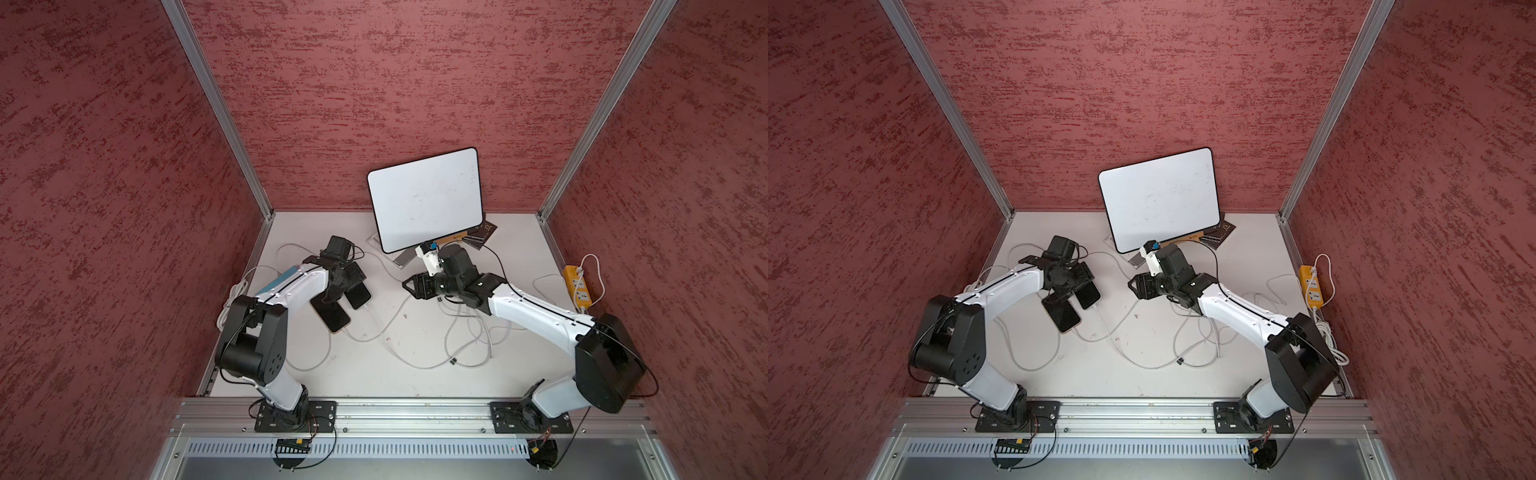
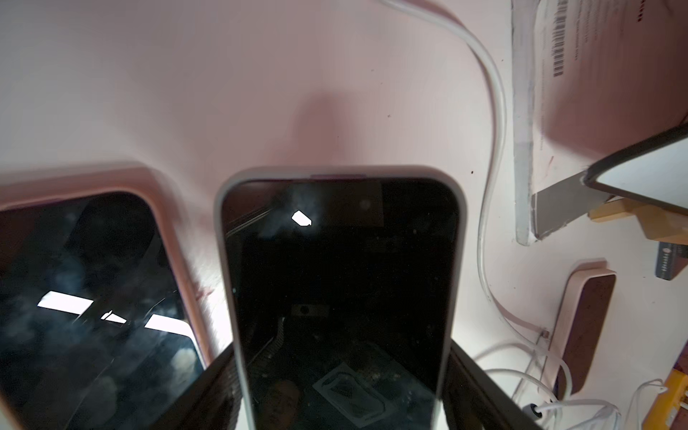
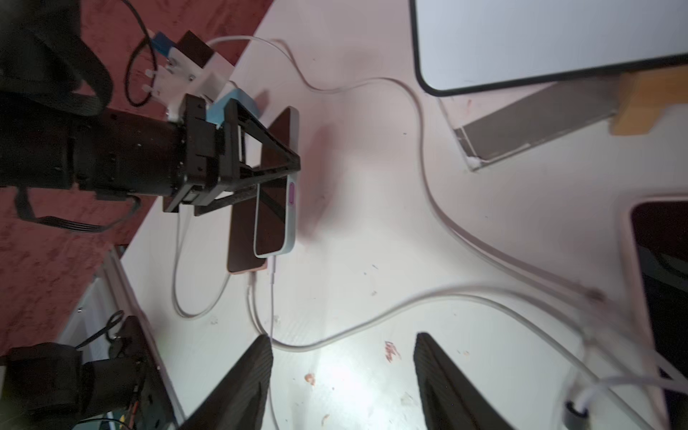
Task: Plug the charging cable into the phone
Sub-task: Place the phone at the center of the board.
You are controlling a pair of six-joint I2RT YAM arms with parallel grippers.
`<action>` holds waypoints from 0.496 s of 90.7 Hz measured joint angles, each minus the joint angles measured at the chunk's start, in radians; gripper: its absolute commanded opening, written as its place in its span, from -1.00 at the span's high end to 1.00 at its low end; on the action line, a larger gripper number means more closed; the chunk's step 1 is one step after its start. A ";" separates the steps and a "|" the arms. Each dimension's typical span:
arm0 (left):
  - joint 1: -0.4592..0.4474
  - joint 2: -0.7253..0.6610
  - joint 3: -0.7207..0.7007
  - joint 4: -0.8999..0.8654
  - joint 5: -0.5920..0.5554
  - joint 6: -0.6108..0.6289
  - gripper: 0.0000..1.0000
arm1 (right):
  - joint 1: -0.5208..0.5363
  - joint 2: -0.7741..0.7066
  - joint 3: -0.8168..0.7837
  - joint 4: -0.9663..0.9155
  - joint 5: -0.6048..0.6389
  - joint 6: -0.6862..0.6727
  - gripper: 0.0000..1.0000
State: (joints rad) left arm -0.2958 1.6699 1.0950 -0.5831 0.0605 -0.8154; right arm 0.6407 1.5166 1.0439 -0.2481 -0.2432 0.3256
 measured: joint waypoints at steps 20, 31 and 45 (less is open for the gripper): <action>-0.032 0.105 0.051 -0.032 -0.018 0.000 -0.66 | -0.050 0.056 0.044 -0.194 0.168 -0.027 -0.29; -0.032 0.106 0.062 -0.055 -0.030 0.002 -0.86 | -0.062 0.070 0.048 -0.254 0.236 -0.028 -0.26; -0.033 0.103 0.103 -0.085 -0.075 0.002 -1.00 | -0.097 0.088 0.054 -0.303 0.275 -0.027 -0.20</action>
State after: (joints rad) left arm -0.3286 1.7729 1.1984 -0.6678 -0.0143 -0.8139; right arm 0.5434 1.6043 1.0977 -0.5510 0.0319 0.2981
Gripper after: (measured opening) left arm 0.996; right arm 0.606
